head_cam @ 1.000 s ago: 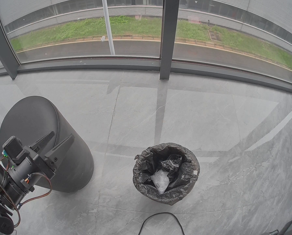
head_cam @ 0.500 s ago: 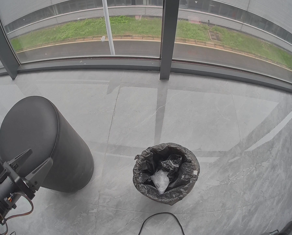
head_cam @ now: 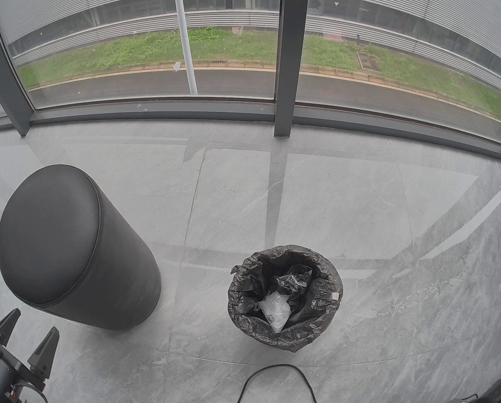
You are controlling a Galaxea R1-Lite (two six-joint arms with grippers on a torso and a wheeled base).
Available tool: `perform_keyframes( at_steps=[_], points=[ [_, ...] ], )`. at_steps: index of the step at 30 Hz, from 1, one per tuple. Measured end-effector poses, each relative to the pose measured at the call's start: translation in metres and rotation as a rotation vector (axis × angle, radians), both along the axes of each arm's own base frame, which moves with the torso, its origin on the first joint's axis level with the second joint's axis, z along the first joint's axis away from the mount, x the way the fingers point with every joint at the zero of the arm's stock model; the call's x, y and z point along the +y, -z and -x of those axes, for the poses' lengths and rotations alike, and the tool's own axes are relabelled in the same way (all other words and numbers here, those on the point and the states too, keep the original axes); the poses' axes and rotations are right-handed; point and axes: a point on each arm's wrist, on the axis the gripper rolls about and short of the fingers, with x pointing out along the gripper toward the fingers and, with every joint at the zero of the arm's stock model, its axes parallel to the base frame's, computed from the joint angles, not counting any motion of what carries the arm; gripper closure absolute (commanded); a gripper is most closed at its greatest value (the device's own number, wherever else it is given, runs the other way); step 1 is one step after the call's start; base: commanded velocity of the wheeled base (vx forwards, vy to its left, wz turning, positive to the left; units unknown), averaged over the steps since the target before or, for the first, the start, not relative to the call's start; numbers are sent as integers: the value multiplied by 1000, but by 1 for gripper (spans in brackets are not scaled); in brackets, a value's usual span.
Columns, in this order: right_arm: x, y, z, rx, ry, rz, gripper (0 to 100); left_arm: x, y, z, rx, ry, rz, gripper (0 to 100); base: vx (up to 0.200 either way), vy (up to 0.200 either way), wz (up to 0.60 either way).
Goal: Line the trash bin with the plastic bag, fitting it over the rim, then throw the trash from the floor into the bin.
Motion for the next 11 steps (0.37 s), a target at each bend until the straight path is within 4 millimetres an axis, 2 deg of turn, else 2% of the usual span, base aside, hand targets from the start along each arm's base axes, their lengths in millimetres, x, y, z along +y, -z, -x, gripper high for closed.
perform_keyframes(
  at_steps=[7, 11],
  points=[
    [3, 70, -1, -82, -37, -46, 100, 3, 28, 29, 31, -90, -78, 0, 0, 0, 0],
    [4, 90, 1, -144, -50, -64, 100, 4, 38, 39, 11, -126, -111, 0, 0, 0, 0]
  ],
)
